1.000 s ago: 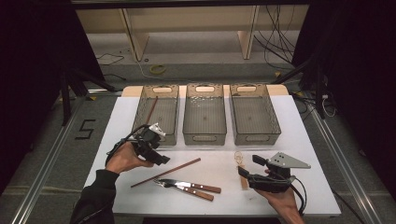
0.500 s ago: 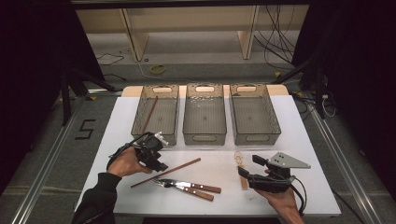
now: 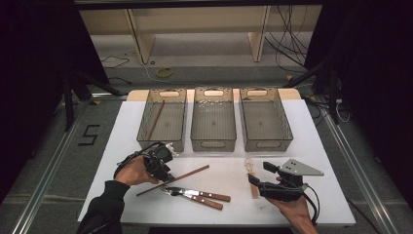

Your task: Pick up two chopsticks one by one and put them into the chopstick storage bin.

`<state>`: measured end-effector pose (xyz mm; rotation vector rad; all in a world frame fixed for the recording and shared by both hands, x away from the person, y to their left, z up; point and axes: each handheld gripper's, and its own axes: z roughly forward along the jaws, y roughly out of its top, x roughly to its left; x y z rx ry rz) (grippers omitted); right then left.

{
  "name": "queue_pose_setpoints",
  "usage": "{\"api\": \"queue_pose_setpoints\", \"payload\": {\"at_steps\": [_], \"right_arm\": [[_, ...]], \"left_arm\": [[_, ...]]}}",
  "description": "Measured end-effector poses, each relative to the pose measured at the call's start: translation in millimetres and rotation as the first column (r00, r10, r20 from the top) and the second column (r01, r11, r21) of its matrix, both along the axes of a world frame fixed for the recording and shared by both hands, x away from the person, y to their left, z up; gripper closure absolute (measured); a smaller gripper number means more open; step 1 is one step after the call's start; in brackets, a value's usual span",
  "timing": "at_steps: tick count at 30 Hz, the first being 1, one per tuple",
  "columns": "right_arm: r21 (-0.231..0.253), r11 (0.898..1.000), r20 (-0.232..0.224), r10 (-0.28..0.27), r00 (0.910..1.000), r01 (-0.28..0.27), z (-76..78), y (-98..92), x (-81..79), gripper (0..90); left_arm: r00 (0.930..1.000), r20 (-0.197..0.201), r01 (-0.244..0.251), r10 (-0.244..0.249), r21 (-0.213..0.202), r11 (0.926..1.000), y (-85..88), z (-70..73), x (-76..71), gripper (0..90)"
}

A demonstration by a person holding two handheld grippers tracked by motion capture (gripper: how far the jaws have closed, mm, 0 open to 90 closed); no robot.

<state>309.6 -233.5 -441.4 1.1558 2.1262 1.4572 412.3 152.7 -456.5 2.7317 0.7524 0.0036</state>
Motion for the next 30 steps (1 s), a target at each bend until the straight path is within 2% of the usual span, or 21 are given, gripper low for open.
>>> {"api": "queue_pose_setpoints", "payload": {"at_steps": [11, 15, 19, 21, 27, 30], "right_arm": [[0.0, 1.0, -0.001, -0.001, 1.0, 0.001, 0.0, 0.1, 0.3, 26.4], [0.001, 1.0, -0.001, -0.001, 1.0, 0.001, 0.1, 0.0, 0.3, 26.4], [0.0, 1.0, 0.001, 0.0, 1.0, 0.0, 0.3, 0.0, 0.3, 26.4], [0.0, 1.0, 0.001, 0.0, 1.0, 0.0, 0.3, 0.1, 0.3, 26.5], [-0.004, 1.0, 0.0, 0.001, 1.0, -0.001, 0.3, 0.5, 0.2, 26.5], [-0.004, 1.0, 0.001, 0.0, 1.0, 0.0, 0.4, 0.5, 0.2, 26.5]], "left_arm": [[0.9988, -0.019, 0.046, -0.045, 0.033, 0.9984, -7.7, -6.5, -2.1, 69.7], [0.9985, -0.011, 0.054, -0.053, 0.059, 0.9968, -8.8, -6.1, -3.1, 74.4], [0.9987, -0.008, 0.051, -0.05, 0.066, 0.9965, -8.9, -6.6, -3.9, 77.9], [0.9978, -0.008, 0.067, -0.066, 0.08, 0.9946, -8.9, -6.1, -3.1, 79.0], [0.998, 0.006, 0.062, -0.063, 0.086, 0.9944, -11.0, -6.7, -4.8, 80.4], [0.9968, 0.006, 0.079, -0.08, 0.095, 0.9924, -10.6, -6.1, -4.4, 82.7]]}}
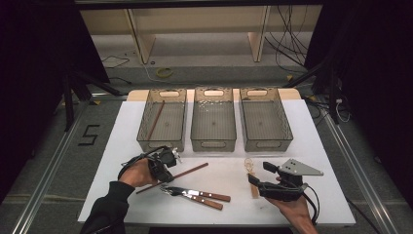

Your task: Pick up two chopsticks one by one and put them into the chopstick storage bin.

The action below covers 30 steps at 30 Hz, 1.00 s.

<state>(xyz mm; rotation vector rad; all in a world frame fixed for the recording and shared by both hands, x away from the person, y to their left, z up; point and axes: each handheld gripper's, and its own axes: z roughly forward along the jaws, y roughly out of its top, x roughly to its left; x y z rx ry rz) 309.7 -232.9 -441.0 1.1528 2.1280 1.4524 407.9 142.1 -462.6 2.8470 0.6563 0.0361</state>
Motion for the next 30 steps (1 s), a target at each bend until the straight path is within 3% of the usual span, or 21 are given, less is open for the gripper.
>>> {"api": "queue_pose_setpoints", "payload": {"at_steps": [11, 16, 23, 30], "right_arm": [[0.005, 1.0, 0.001, -0.003, 1.0, 0.003, 0.1, -0.7, 0.4, 26.5], [0.005, 1.0, 0.001, -0.004, 1.0, 0.004, 0.2, -1.1, 0.5, 26.6], [0.005, 1.0, 0.0, -0.003, 1.0, 0.003, 0.2, -0.8, 0.4, 26.6], [0.004, 1.0, -0.002, -0.002, 1.0, 0.002, -0.1, -0.7, 0.5, 26.6]], "left_arm": [[0.9997, 0.023, -0.002, 0.002, -0.028, 0.9996, 0.3, 0.3, -1.7, 84.4], [0.9996, 0.029, 0.01, -0.008, -0.049, 0.9987, 4.4, 9.3, -1.5, 84.4], [0.9988, 0.048, -0.004, 0.008, -0.071, 0.9975, 11.7, 21.4, -2.3, 84.4], [0.9956, 0.082, -0.035, 0.045, -0.121, 0.992, 21.7, 35.8, -2.5, 84.3]]}}
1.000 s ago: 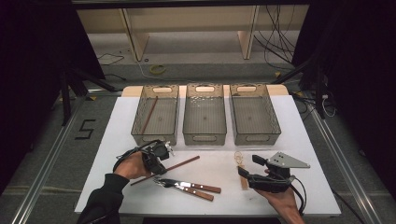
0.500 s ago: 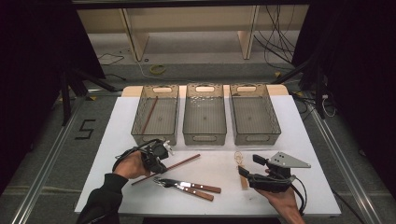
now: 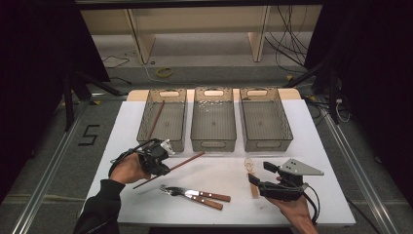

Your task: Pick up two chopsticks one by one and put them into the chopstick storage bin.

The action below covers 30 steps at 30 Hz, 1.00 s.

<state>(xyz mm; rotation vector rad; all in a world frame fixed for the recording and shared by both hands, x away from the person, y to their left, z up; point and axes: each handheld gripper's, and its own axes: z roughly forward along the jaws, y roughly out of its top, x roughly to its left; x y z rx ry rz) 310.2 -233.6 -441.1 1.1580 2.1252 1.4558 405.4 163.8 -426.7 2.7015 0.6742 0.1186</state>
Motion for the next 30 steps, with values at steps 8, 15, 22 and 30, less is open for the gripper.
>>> {"api": "queue_pose_setpoints", "payload": {"at_steps": [8, 15, 22, 30], "right_arm": [[-0.001, 1.0, -0.001, 0.001, 1.0, -0.001, -0.1, 0.3, -0.1, 26.6], [0.0, 1.0, -0.002, 0.0, 1.0, 0.0, -0.3, 0.1, 0.0, 26.5], [-0.001, 1.0, -0.001, 0.0, 1.0, 0.0, -0.6, 0.9, 0.3, 26.6], [-0.002, 1.0, -0.005, -0.001, 1.0, 0.001, -0.9, 1.1, 0.5, 26.6]], "left_arm": [[0.9985, 0.036, -0.038, 0.041, -0.072, 0.9967, 9.0, 12.5, 1.9, 84.3], [0.9884, 0.077, -0.119, 0.131, -0.147, 0.982, 16.2, 23.3, 6.2, 84.3], [0.9765, 0.092, -0.172, 0.195, -0.213, 0.9618, 25.0, 32.3, 12.2, 84.3], [0.9674, 0.094, -0.207, 0.235, -0.242, 0.948, 35.8, 38.8, 22.9, 84.3]]}}
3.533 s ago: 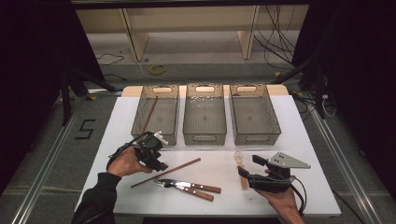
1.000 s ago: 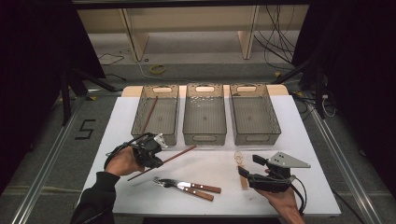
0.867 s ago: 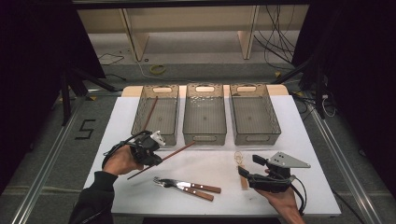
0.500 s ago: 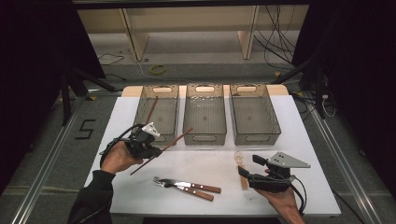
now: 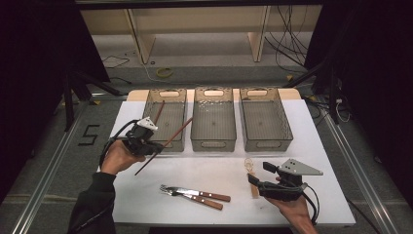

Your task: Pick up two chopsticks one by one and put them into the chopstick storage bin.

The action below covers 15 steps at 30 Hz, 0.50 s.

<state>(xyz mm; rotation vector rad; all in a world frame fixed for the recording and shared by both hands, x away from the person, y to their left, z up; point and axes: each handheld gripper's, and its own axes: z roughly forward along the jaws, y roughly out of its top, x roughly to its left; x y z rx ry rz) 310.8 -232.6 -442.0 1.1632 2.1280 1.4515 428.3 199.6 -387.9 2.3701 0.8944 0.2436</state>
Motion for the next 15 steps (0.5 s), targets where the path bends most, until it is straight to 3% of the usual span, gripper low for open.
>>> {"api": "queue_pose_setpoints", "payload": {"at_steps": [3, 8, 15], "right_arm": [[0.001, 1.0, 0.001, -0.001, 1.0, 0.001, 0.2, -0.3, 0.1, 26.6], [0.002, 1.0, -0.002, -0.001, 1.0, 0.001, 0.0, -0.3, 0.2, 26.6], [0.005, 1.0, -0.005, 0.0, 1.0, 0.0, -0.6, -0.4, 0.7, 26.6]], "left_arm": [[0.9998, 0.003, -0.02, 0.021, -0.026, 0.9995, 4.2, 4.4, 6.7, 84.3], [0.9986, 0.02, -0.048, 0.048, -0.027, 0.9985, 8.0, 15.5, 20.8, 84.3], [0.9927, 0.054, -0.104, 0.108, -0.066, 0.9923, 14.4, 32.1, 44.2, 84.3]]}}
